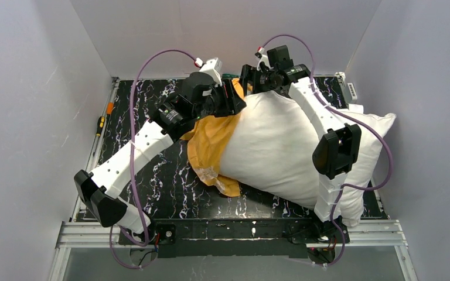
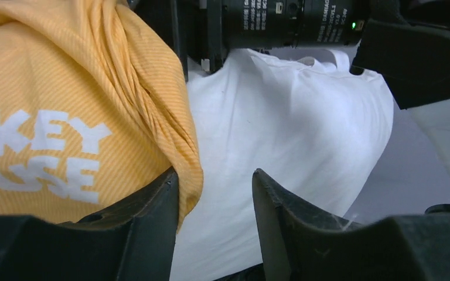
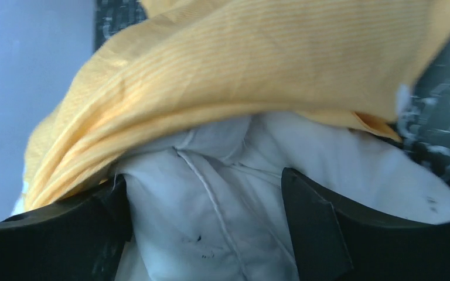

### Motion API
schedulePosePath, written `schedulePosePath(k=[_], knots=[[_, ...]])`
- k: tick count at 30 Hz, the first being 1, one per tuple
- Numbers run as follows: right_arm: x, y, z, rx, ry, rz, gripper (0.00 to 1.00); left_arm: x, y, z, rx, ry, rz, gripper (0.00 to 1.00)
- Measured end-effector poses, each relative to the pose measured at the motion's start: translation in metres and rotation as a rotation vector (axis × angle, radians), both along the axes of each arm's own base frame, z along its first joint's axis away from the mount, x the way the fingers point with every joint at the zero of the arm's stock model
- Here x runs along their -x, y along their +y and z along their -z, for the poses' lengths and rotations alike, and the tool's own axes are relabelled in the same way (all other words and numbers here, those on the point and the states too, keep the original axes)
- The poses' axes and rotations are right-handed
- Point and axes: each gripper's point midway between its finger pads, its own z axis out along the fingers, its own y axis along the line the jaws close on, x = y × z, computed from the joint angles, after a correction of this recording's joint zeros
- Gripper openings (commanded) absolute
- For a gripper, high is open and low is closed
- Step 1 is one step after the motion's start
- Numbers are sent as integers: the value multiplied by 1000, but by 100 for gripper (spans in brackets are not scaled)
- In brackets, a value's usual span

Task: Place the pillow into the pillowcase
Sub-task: Stuff the pillow into the pillowcase.

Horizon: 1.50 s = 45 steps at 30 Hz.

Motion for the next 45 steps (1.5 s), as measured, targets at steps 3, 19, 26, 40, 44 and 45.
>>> schedulePosePath(k=[3, 19, 26, 40, 44, 45], knots=[[-6, -26, 2, 123, -46, 28, 98, -6, 1, -9, 30, 1, 7, 75], [-32, -151, -20, 583, -206, 299, 98, 7, 38, 41, -81, 230, -8, 98], [-15, -175, -42, 643, -217, 317, 98, 42, 68, 112, -99, 525, -49, 98], [138, -82, 12, 614, -75, -178, 92, 94, 91, 179, 190, 909, -77, 90], [170, -68, 54, 687, -19, -305, 73, 88, 80, 188, 237, 952, -53, 77], [170, -67, 62, 698, -11, -316, 62, 85, 78, 190, 243, 954, -52, 74]])
